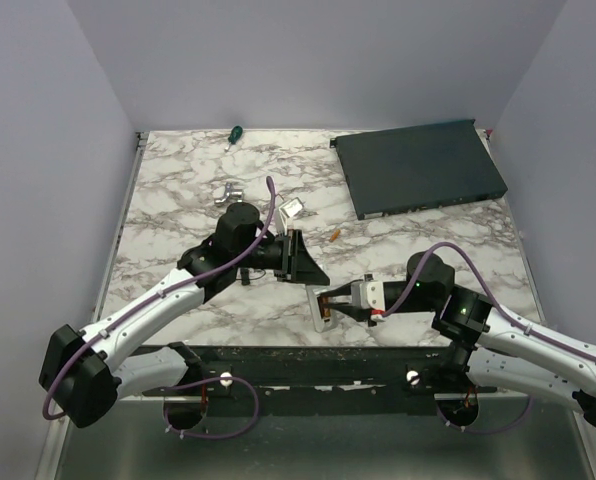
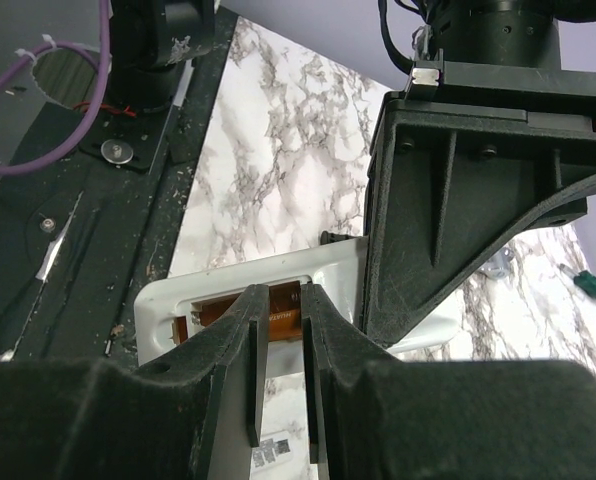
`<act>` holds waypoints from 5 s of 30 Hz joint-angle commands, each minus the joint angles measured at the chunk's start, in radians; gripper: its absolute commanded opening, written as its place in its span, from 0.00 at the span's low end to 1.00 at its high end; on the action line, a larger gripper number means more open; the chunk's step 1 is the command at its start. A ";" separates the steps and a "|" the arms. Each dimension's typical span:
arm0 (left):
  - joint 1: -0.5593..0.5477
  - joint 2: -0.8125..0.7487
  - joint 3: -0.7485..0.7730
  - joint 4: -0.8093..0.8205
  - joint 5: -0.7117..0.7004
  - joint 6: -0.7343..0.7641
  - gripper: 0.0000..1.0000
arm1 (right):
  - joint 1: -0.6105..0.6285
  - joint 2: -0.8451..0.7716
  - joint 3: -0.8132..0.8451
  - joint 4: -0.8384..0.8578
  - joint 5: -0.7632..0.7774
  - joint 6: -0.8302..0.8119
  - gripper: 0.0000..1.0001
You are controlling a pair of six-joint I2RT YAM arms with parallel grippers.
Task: Load the batteries into the remote control
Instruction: Load the battery into the remote control.
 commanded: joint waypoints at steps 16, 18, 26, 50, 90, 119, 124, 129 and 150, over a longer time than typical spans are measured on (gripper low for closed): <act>0.029 -0.082 0.029 0.051 0.010 -0.033 0.00 | 0.002 0.037 -0.019 -0.098 -0.037 0.021 0.25; 0.030 -0.087 0.029 0.051 0.011 -0.034 0.00 | 0.002 0.038 -0.023 -0.099 -0.035 0.020 0.25; 0.040 -0.104 0.034 0.049 0.016 -0.034 0.00 | 0.002 0.054 -0.023 -0.104 -0.035 0.018 0.25; 0.096 -0.138 0.040 0.023 0.047 -0.023 0.00 | 0.002 0.097 -0.012 -0.096 -0.061 0.020 0.25; 0.106 -0.168 0.000 0.138 0.079 -0.041 0.00 | 0.002 0.081 -0.036 -0.060 -0.115 0.068 0.22; 0.125 -0.168 0.004 0.150 0.119 -0.047 0.00 | 0.002 0.141 0.037 -0.263 -0.041 -0.066 0.26; 0.128 -0.168 0.003 0.158 0.126 -0.052 0.00 | 0.002 0.129 0.032 -0.245 0.004 -0.090 0.28; 0.127 -0.169 -0.005 0.178 0.130 -0.065 0.00 | 0.002 0.114 0.021 -0.214 0.023 -0.101 0.32; 0.128 -0.166 -0.017 0.186 0.126 -0.067 0.00 | 0.002 0.025 -0.054 0.069 -0.045 -0.015 0.46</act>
